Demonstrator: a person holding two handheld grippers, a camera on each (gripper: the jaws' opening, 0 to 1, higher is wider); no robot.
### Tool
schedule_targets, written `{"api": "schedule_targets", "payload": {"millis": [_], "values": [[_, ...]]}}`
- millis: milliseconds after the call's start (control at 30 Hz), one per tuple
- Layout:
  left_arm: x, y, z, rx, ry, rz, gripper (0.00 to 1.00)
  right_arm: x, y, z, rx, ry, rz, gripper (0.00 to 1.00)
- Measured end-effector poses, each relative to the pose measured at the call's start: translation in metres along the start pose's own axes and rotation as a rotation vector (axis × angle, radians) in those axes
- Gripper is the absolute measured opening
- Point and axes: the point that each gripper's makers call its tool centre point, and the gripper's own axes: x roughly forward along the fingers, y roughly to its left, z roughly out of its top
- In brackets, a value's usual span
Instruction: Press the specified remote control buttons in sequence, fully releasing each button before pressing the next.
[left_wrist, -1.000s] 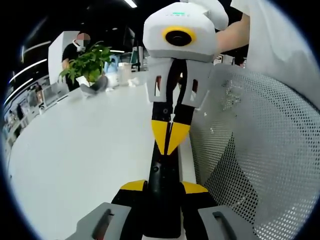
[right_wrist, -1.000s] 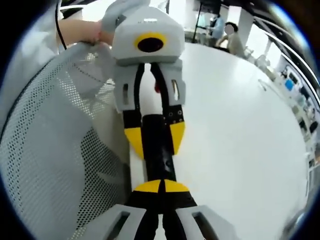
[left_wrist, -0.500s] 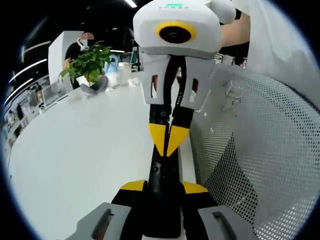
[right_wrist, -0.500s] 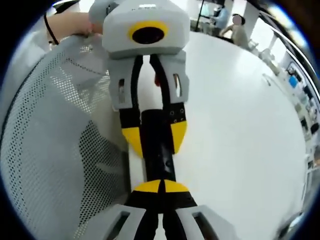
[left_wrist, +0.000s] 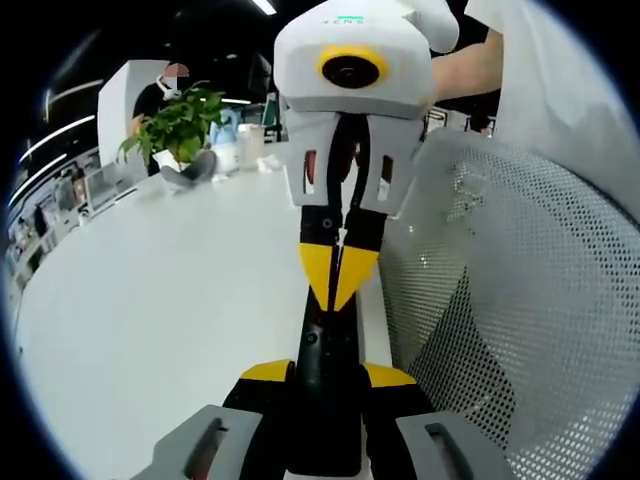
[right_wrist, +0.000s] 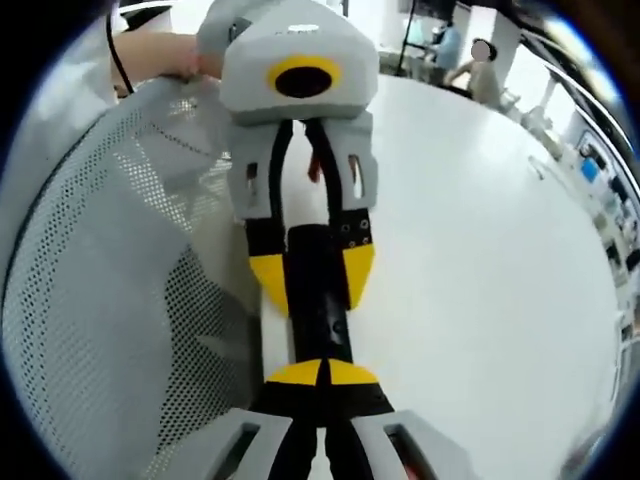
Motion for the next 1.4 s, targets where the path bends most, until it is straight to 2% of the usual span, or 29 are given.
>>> {"api": "schedule_targets", "payload": {"millis": [667,767,933,1000,1133,1233,1400], "values": [[0.0,0.001,0.001,-0.036,-0.003,-0.005,0.26,-0.006,-0.002,-0.011,0.03,0.029,-0.03,0.0],[0.0,0.001,0.001,-0.04,-0.003,-0.005,0.26,-0.004,-0.002,-0.01,0.012,0.048,-0.031,0.0],[0.0,0.0,0.001,-0.043,-0.004,-0.007,0.26,-0.004,-0.001,-0.01,-0.097,0.085,-0.039,0.0],[0.0,0.0,0.001,-0.046,-0.004,-0.008,0.26,-0.003,-0.001,-0.01,-0.114,0.089,-0.04,0.0],[0.0,0.0,0.001,-0.052,-0.004,-0.006,0.26,-0.003,-0.002,-0.01,-0.101,0.086,-0.045,0.0],[0.0,0.001,0.003,-0.097,-0.01,-0.008,0.26,-0.003,-0.002,-0.009,-0.069,0.065,-0.053,0.0],[0.0,-0.001,0.001,-0.012,0.001,-0.007,0.26,-0.004,-0.002,-0.009,-0.03,0.031,-0.055,0.0]]}}
